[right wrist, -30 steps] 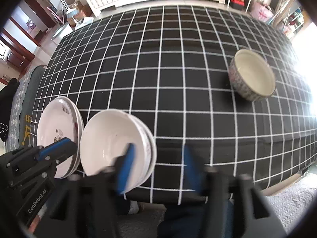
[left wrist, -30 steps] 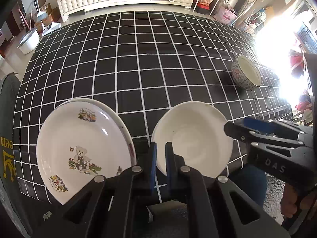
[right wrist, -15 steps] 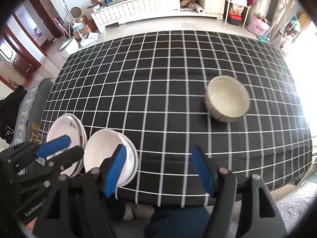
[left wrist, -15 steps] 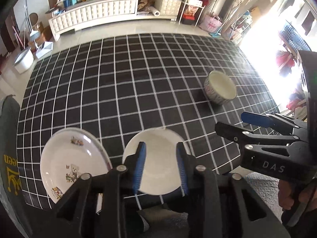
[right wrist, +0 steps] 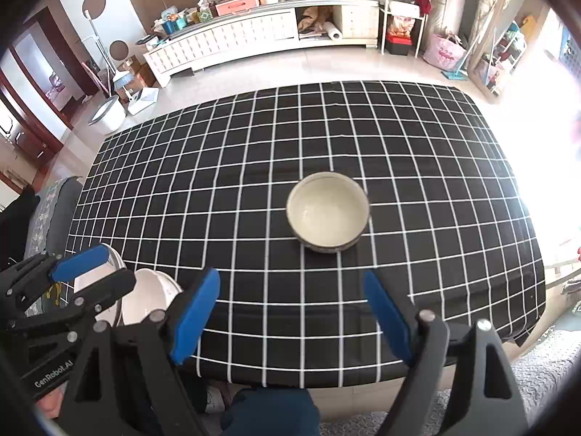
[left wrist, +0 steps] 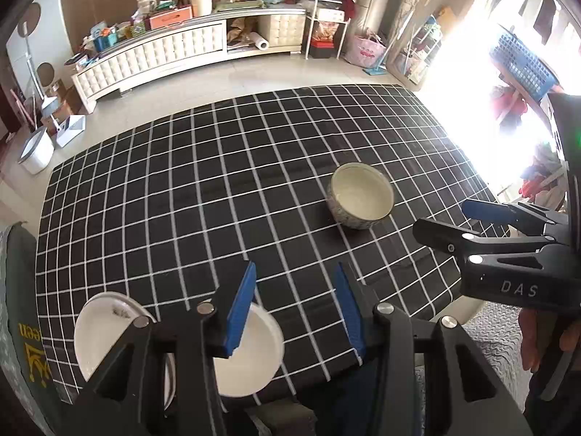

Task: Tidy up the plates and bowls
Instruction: 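Grasp the rim of the patterned bowl with the right tool, then lift the patterned bowl with the right tool toward the bowl stack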

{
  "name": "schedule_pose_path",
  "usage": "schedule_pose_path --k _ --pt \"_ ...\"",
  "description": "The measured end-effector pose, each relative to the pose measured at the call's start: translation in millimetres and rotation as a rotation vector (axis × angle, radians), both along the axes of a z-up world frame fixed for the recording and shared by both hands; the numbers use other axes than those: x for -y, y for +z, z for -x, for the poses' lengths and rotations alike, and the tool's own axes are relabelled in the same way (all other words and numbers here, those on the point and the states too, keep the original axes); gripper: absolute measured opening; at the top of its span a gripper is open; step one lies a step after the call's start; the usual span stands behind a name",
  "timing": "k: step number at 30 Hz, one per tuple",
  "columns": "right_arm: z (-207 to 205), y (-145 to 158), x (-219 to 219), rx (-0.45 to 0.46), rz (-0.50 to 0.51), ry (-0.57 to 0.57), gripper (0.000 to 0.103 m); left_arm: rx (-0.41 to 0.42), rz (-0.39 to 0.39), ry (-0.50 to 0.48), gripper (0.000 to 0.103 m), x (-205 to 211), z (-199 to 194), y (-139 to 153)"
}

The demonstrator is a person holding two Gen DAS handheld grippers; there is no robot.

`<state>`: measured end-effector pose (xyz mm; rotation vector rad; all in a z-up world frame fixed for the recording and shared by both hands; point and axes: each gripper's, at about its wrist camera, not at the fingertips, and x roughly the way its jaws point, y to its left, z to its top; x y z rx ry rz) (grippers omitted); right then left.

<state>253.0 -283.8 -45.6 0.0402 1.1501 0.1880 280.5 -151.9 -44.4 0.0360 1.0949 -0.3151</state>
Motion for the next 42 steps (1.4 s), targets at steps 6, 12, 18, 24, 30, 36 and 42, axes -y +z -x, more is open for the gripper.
schedule_pose_path --k 6,12,18,24,30,36,42 --pt "-18 -5 25 -0.020 0.038 -0.019 0.086 -0.016 -0.024 -0.033 0.043 33 -19 -6" --pt "-38 -18 56 -0.074 -0.010 -0.030 0.086 -0.070 0.006 -0.067 0.043 59 -43 -18" --pt "-55 -32 73 -0.097 -0.023 -0.051 0.086 -0.085 0.025 -0.084 0.043 78 -69 -24" --pt "-74 -49 87 -0.130 -0.103 -0.079 0.086 -0.134 0.026 -0.091 0.042 91 -97 -47" --pt "-100 -74 91 -0.222 -0.130 -0.093 0.061 -0.237 0.034 -0.051 0.037 94 -127 -83" --pt "-117 -98 92 -0.287 -0.192 -0.093 0.046 -0.278 0.029 -0.030 0.032 98 -146 -105" --pt "-123 -114 89 -0.303 -0.196 -0.084 0.034 -0.297 0.001 -0.042 0.024 104 -154 -123"
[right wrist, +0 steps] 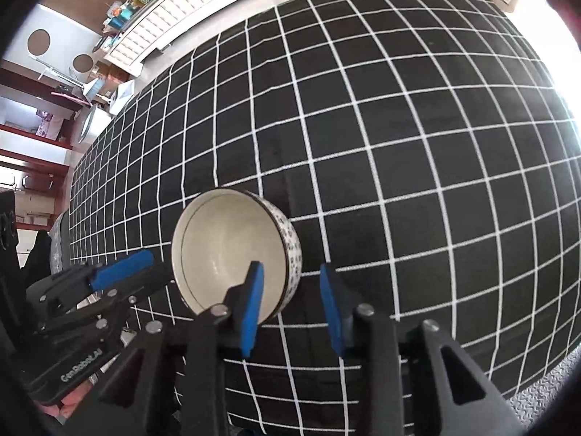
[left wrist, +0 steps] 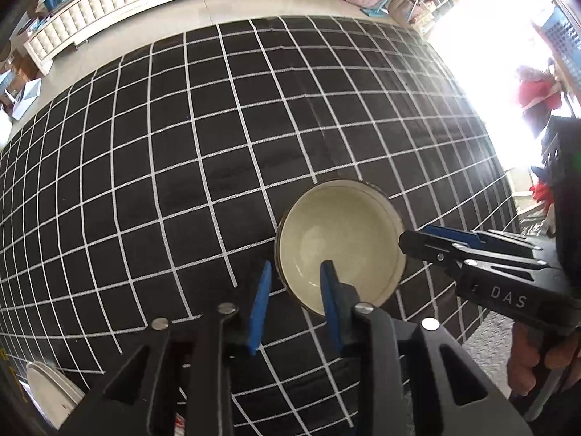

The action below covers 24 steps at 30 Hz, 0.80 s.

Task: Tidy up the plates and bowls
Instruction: 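Lift the patterned bowl with the right tool toward the bowl stack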

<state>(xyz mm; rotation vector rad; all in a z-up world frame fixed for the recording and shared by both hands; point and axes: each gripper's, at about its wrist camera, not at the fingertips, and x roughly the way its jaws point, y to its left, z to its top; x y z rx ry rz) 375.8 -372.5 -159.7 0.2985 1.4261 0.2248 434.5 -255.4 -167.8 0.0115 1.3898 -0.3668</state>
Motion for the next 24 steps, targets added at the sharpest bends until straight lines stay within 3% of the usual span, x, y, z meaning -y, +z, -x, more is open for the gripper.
schedule_pose_path --k 4,8,14,24 --pt "1 0 -4 0.011 0.005 0.009 0.020 -0.012 -0.014 -0.004 0.019 3 -4 -12" --pt "0 -1 -5 0.009 0.027 0.018 0.014 -0.012 -0.026 -0.019 0.015 8 -3 -20" --pt "1 -5 -4 0.002 0.049 0.022 0.013 0.021 -0.077 -0.042 0.010 14 1 -32" --pt "1 -12 -10 0.010 0.069 0.008 0.011 0.012 -0.061 -0.035 0.008 10 3 -52"
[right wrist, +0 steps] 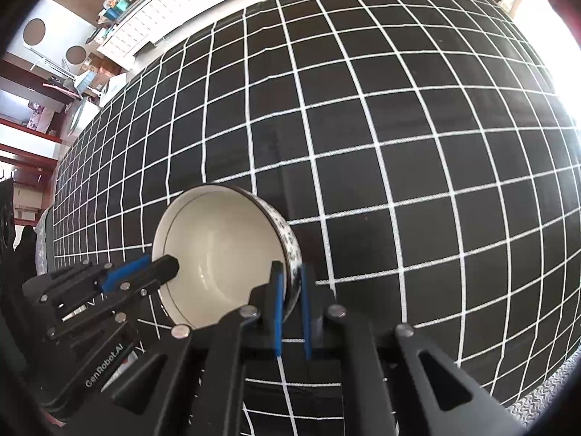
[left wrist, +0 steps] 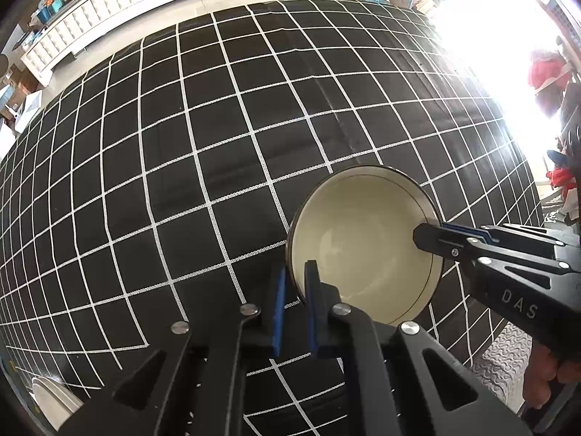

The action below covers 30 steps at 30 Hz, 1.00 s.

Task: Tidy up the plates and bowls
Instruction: 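Lift the patterned bowl with the right tool toward the bowl stack, then lower the patterned bowl onto the white bowl stack with the right tool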

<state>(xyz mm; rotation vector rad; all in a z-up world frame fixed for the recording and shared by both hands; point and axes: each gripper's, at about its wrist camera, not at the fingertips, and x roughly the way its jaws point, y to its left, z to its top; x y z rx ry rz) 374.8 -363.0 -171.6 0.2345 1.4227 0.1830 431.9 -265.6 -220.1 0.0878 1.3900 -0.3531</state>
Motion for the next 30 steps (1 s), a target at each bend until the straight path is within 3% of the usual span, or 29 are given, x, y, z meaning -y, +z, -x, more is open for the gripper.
schedule_pose_path --k 7,14,30 --pt "10 4 2 0.011 -0.010 -0.050 0.010 0.031 -0.032 -0.012 0.008 2 14 3" --pt "23 23 -1 0.026 -0.018 -0.054 0.010 0.046 -0.003 -0.001 0.008 -2 31 26" --pt "61 94 -83 0.133 0.030 0.033 0.010 0.138 0.046 0.077 0.008 -95 68 97"
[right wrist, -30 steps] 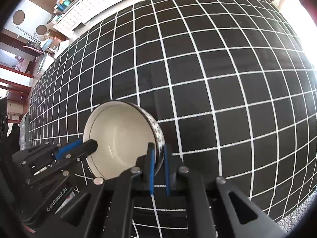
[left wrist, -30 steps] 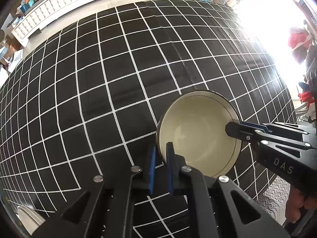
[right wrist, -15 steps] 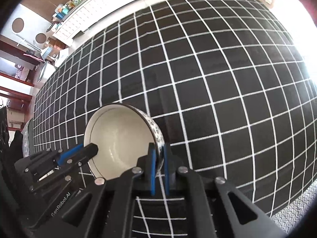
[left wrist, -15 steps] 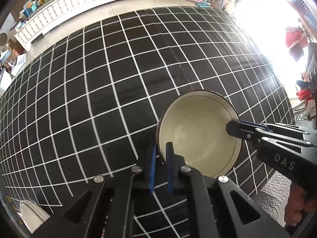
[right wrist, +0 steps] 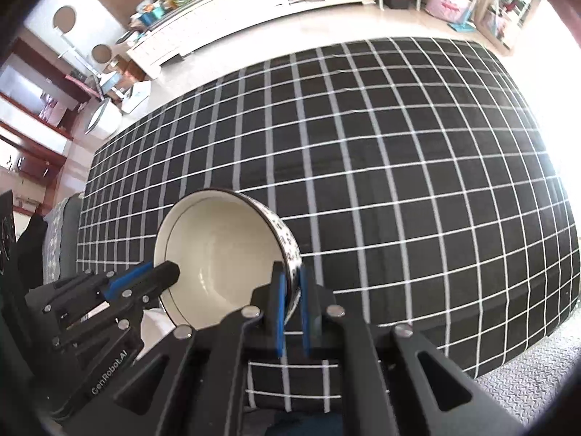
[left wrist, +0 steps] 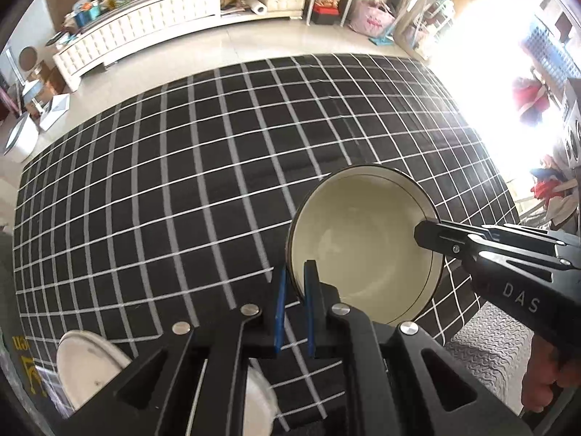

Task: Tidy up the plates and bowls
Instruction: 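Lower the patterned bowl onto the white bowl stack with the right tool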

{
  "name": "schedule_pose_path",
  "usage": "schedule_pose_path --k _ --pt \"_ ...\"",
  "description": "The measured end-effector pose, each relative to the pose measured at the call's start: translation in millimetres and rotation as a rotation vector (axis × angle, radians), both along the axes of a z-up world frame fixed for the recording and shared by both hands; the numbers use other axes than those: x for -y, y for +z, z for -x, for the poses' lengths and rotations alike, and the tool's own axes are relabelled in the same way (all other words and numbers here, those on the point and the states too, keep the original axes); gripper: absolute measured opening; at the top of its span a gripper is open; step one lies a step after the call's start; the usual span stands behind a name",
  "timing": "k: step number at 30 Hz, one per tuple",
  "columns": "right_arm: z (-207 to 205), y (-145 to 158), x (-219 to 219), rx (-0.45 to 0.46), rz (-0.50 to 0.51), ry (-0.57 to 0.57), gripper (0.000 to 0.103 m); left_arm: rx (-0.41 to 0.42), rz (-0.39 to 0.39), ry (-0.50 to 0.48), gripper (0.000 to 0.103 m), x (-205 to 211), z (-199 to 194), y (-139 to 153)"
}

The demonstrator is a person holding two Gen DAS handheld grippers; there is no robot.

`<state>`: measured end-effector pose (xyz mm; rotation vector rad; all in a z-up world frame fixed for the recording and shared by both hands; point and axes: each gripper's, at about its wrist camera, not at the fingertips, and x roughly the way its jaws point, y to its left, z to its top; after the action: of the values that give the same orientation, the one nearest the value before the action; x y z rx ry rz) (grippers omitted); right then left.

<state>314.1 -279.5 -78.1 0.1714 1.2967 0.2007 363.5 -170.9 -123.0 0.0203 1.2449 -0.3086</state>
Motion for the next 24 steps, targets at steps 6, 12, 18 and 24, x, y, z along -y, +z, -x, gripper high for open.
schedule_pose_path --k 6,12,18,24 --pt "17 12 -48 0.018 -0.001 0.041 0.010 0.021 0.011 0.050 0.008 -55 24 15" --pt "37 7 -86 0.016 0.001 0.071 0.010 0.024 0.020 0.090 0.008 -95 55 15" --pt "53 -3 -118 -0.007 0.028 0.102 0.010 -0.001 0.008 0.110 0.008 -120 81 3" --pt "66 -16 -133 -0.031 0.046 0.117 0.009 -0.019 0.013 0.134 0.008 -142 108 -15"
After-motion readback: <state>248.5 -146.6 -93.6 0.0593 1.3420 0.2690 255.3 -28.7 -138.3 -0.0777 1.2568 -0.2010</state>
